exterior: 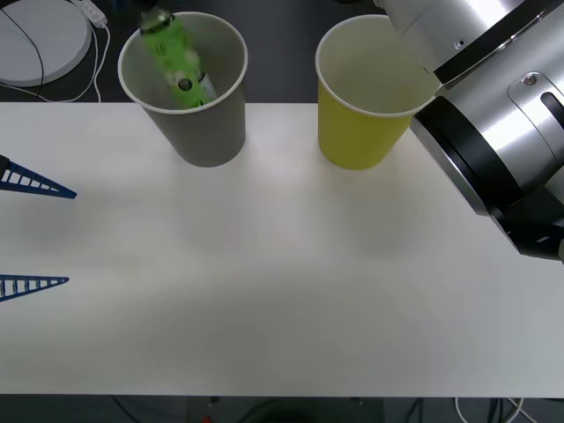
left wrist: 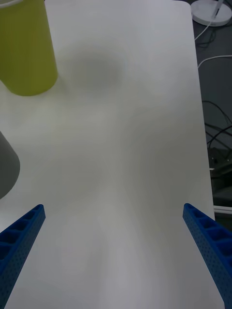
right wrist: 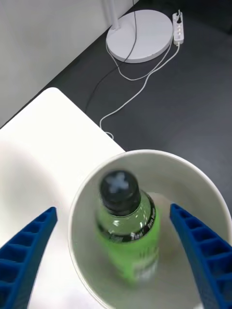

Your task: Put the can into the green bin and the plastic bottle into the gray bin

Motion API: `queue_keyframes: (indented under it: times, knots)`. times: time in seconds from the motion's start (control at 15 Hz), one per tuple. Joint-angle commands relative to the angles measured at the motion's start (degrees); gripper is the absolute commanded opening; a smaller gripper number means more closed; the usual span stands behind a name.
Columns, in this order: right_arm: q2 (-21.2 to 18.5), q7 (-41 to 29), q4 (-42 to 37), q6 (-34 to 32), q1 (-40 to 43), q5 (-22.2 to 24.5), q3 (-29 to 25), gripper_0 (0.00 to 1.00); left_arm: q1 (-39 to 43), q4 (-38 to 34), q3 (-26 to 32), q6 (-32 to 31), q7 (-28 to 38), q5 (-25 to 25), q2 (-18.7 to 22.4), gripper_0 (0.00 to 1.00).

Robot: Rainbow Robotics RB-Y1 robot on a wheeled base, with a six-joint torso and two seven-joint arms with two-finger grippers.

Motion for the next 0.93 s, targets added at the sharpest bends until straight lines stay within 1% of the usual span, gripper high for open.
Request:
queue_keyframes:
  times: [0.07, 0.73, 0.93]
  knots:
    - [0.0, 0.02, -0.03, 0.2, 0.0, -0.23, 0.0, 1.0, 0.0, 0.0, 0.0, 0.0, 0.0, 0.0, 0.0, 1.0]
    - [-0.35, 0.11, -0.03, 0.64, 0.09, -1.37, 0.0, 1.0, 0.0, 0.0, 0.0, 0.0, 0.0, 0.0, 0.0, 1.0]
    - [-1.14, 1.87, -1.17, 0.73, 0.97, -1.81, 0.0, 1.0, 0.0, 0.0, 0.0, 0.0, 0.0, 0.0, 0.0, 1.0]
